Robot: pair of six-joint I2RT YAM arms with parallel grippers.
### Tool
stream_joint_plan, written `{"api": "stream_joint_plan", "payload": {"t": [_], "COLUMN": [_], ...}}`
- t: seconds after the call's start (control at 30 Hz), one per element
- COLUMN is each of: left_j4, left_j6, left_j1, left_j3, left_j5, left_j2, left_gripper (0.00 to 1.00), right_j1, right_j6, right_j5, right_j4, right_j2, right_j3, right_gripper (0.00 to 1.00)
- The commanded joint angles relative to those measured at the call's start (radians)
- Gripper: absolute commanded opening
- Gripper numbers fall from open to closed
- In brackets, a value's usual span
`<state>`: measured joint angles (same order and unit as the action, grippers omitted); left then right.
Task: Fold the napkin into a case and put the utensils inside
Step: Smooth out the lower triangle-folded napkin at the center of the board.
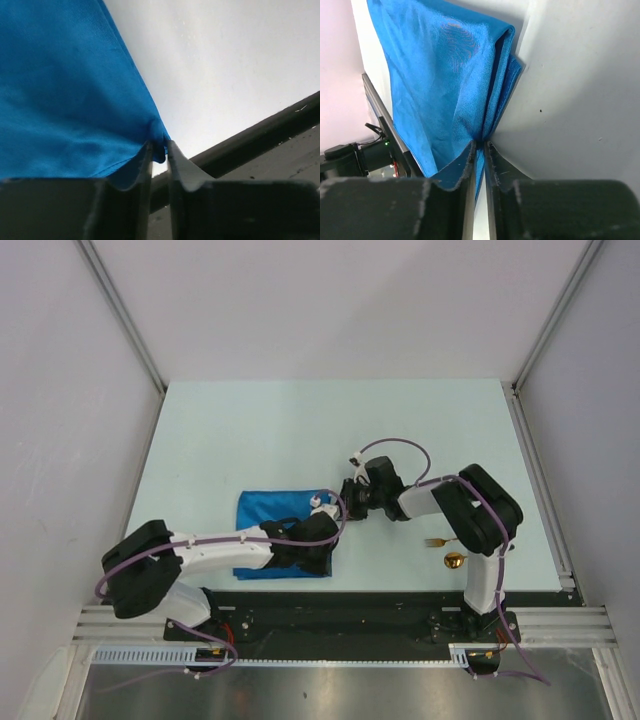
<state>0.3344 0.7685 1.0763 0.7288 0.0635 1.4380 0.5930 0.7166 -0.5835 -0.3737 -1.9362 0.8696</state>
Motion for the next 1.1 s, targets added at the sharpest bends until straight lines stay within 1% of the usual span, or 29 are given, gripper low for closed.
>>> {"api": "stream_joint_plan", "payload": {"t": [0.0, 0.03, 0.07, 0.1, 0.13, 0.17, 0.2, 0.23, 0.27, 0.3, 0.33, 0.4, 0.43, 0.53, 0.6, 0.63, 0.67, 0.73, 0.77, 0.9, 1.07], "left_j4": [0.063, 0.089, 0.133, 0.153, 0.166, 0.182, 0.189, 0.199, 0.209, 0.204, 0.196, 0.161, 0.175, 0.183, 0.183, 0.189, 0.193, 0.198, 0.199, 0.201, 0.212], "left_j6": [-0.004, -0.011, -0.02, -0.021, -0.024, -0.04, -0.043, -0.047, -0.057, -0.063, -0.069, -0.106, -0.123, -0.149, -0.155, -0.162, -0.164, -0.175, -0.176, -0.182, -0.192], "left_j1": [0.008, 0.008, 0.008, 0.008, 0.008, -0.005, -0.025, -0.053, -0.135, -0.188, -0.301, -0.404, -0.483, -0.596, -0.63, -0.65, -0.657, -0.676, -0.682, -0.713, -0.725], "left_j3": [0.044, 0.05, 0.063, 0.07, 0.076, 0.09, 0.098, 0.103, 0.104, 0.1, 0.095, 0.081, 0.084, 0.096, 0.096, 0.098, 0.101, 0.1, 0.1, 0.092, 0.086], "left_j5": [0.007, 0.021, 0.022, 0.021, 0.019, 0.012, -0.029, -0.048, -0.083, -0.147, -0.192, -0.304, -0.323, -0.375, -0.399, -0.399, -0.399, -0.404, -0.404, -0.416, -0.416], "left_j2": [-0.033, -0.078, -0.108, -0.144, -0.222, -0.263, -0.296, -0.354, -0.379, -0.417, -0.432, -0.438, -0.432, -0.406, -0.39, -0.389, -0.386, -0.38, -0.38, -0.381, -0.399], "left_gripper": [0.29, 0.33, 0.43, 0.48, 0.53, 0.6, 0.62, 0.62, 0.61, 0.6, 0.59, 0.56, 0.52, 0.49, 0.49, 0.49, 0.49, 0.49, 0.49, 0.49, 0.49], "right_j1": [-0.022, -0.03, -0.041, -0.047, -0.047, -0.044, -0.029, -0.018, -0.006, 0.028, 0.048, 0.106, 0.131, 0.212, 0.247, 0.272, 0.284, 0.321, 0.333, 0.381, 0.396], "right_j6": [-0.025, -0.043, -0.061, -0.081, -0.142, -0.172, -0.196, -0.221, -0.239, -0.236, -0.224, -0.212, -0.201, -0.111, -0.068, -0.051, -0.036, 0.0, 0.009, 0.041, 0.046], "right_j5": [0.001, 0.005, 0.014, 0.02, 0.03, 0.071, 0.097, 0.118, 0.146, 0.146, 0.14, 0.142, 0.116, 0.076, 0.108, 0.141, 0.155, 0.192, 0.201, 0.217, 0.234], "right_j4": [0.05, 0.093, 0.123, 0.162, 0.25, 0.298, 0.341, 0.434, 0.468, 0.495, 0.496, 0.519, 0.515, 0.45, 0.466, 0.466, 0.464, 0.458, 0.457, 0.414, 0.386], "right_j2": [0.009, 0.028, 0.052, 0.101, 0.129, 0.158, 0.213, 0.235, 0.252, 0.288, 0.304, 0.336, 0.347, 0.384, 0.405, 0.427, 0.436, 0.441, 0.438, 0.396, 0.344], "right_j3": [-0.006, -0.009, -0.014, -0.015, -0.008, -0.004, 0.0, 0.014, 0.02, 0.022, 0.016, 0.019, 0.014, -0.017, -0.046, -0.059, -0.085, -0.103, -0.107, -0.113, -0.1], "right_gripper": [0.23, 0.28, 0.32, 0.39, 0.42, 0.45, 0.53, 0.56, 0.57, 0.59, 0.59, 0.61, 0.61, 0.61, 0.57, 0.52, 0.44, 0.45, 0.48, 0.5, 0.48]}}
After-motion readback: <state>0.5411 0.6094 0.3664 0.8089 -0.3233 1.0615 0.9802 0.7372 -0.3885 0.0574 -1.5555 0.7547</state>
